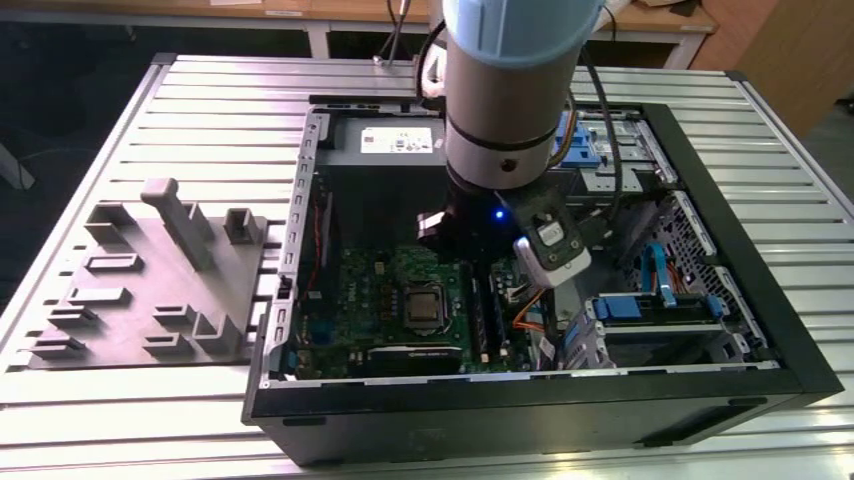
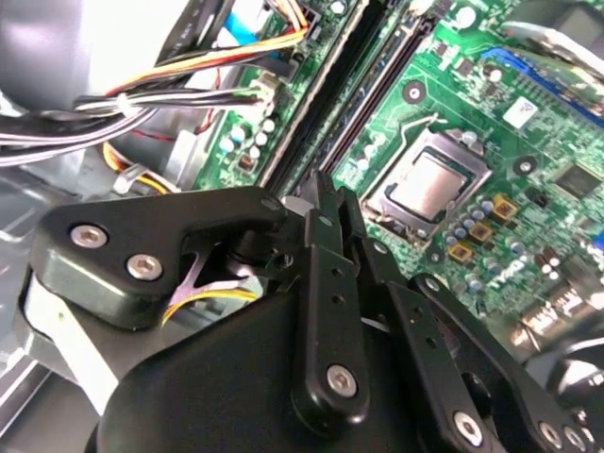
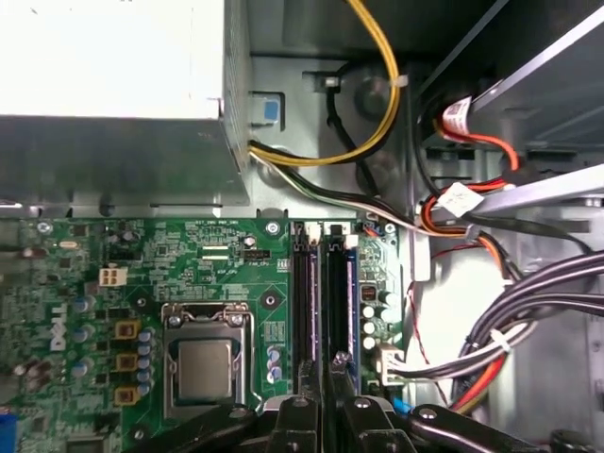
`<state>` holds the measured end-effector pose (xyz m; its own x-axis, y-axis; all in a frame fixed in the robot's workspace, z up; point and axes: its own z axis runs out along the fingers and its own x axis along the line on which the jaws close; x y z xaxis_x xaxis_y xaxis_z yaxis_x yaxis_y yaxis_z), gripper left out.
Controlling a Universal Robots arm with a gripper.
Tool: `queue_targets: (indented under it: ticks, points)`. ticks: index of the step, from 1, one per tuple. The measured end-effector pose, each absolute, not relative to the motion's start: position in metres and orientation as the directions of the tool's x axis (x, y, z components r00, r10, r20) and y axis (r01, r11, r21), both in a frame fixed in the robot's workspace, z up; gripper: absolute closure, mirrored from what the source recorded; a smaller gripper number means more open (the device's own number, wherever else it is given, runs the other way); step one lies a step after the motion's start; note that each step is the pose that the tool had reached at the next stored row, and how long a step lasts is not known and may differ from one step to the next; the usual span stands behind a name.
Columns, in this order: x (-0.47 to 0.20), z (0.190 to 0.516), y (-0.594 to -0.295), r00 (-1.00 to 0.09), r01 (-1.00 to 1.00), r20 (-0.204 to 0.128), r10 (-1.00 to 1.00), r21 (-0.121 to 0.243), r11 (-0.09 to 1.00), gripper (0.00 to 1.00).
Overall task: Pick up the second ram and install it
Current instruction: 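Insert the second ram into the second slot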
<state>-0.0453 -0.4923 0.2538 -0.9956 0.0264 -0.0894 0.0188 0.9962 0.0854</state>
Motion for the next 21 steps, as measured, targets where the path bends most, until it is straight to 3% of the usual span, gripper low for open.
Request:
queue_targets:
  ticks: [9,11,19,21]
  points:
    - [-0.0453,0.2577,-0.4923,-0.996,0.019,-0.089,0.026,0.083,0.996,0.82]
    - [-0.0453,0.2577,-0.4924,-0.996,0.019,-0.089,0.026,0.083,0.996,0.89]
    - [-0.0453,0.2577,-0.4923,-0.996,0.019,-0.089,0.026,0.082,0.996,0.90]
    - [-0.0447,0.2575,-0.4923,-0.997,0.020,-0.074,0.026,0.082,0.996,0.90]
